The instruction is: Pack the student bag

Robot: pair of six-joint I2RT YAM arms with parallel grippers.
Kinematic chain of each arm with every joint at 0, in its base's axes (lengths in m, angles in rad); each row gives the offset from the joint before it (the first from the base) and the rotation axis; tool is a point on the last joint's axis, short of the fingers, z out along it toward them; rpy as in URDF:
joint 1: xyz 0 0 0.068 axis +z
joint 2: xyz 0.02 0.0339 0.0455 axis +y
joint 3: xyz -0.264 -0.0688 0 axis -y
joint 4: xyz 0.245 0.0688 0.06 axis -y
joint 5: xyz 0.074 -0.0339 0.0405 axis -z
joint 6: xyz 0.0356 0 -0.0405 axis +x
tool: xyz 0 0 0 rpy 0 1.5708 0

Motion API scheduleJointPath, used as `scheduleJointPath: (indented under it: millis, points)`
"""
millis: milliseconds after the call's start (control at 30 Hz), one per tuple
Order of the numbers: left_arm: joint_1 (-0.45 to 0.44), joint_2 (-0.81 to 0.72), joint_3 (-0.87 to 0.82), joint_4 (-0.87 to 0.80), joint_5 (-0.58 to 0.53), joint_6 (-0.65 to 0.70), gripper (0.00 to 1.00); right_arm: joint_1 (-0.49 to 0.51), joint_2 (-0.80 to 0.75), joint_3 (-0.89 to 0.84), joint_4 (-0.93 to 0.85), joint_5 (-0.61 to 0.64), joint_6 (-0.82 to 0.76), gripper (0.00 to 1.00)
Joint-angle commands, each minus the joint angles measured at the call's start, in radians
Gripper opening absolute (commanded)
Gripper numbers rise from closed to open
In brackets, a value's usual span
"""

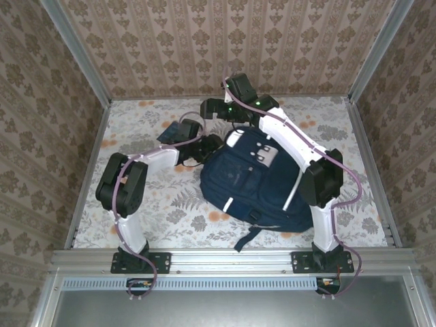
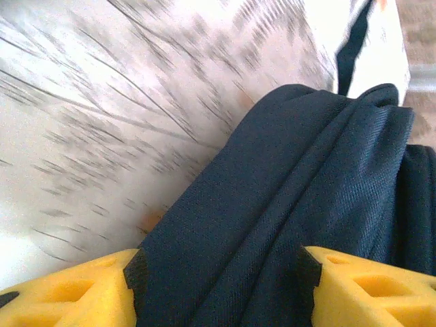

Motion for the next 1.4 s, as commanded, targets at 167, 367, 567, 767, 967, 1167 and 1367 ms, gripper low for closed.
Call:
scheduleJointPath:
  millis: [167,367,567,767,967,1167,1367]
  points:
    - [0.204,-0.269,-0.126,-0.251,-0.094,0.149,0.65,0.021,0.323,0.331,-0.104,-0.071,-0.019,1.00]
    - [0.412,-0.376,-0.181,-0.270,-0.155,0.224,0.66,0.026,0.592,0.593,-0.085,-0.028,-0.027,0.99]
    - [0.465,-0.189,-0.135,-0.218,-0.146,0.151,0.66,0.030,0.686,0.594,-0.005,0.075,-0.016,0.99]
    - [0.488,-0.041,-0.062,-0.141,-0.135,0.119,0.66,0.029,0.762,0.637,0.017,0.052,0.004,0.97]
    - [0.487,0.078,0.035,-0.143,-0.128,0.118,0.66,0.045,0.794,0.644,0.025,-0.068,0.001,0.94]
    - [0.492,0.202,0.106,-0.135,-0.051,0.117,0.66,0.070,0.806,0.639,-0.025,-0.167,-0.022,0.89]
    - [0.491,0.206,0.117,-0.144,-0.030,0.131,0.65,0.118,0.727,0.537,-0.019,-0.262,-0.051,0.87]
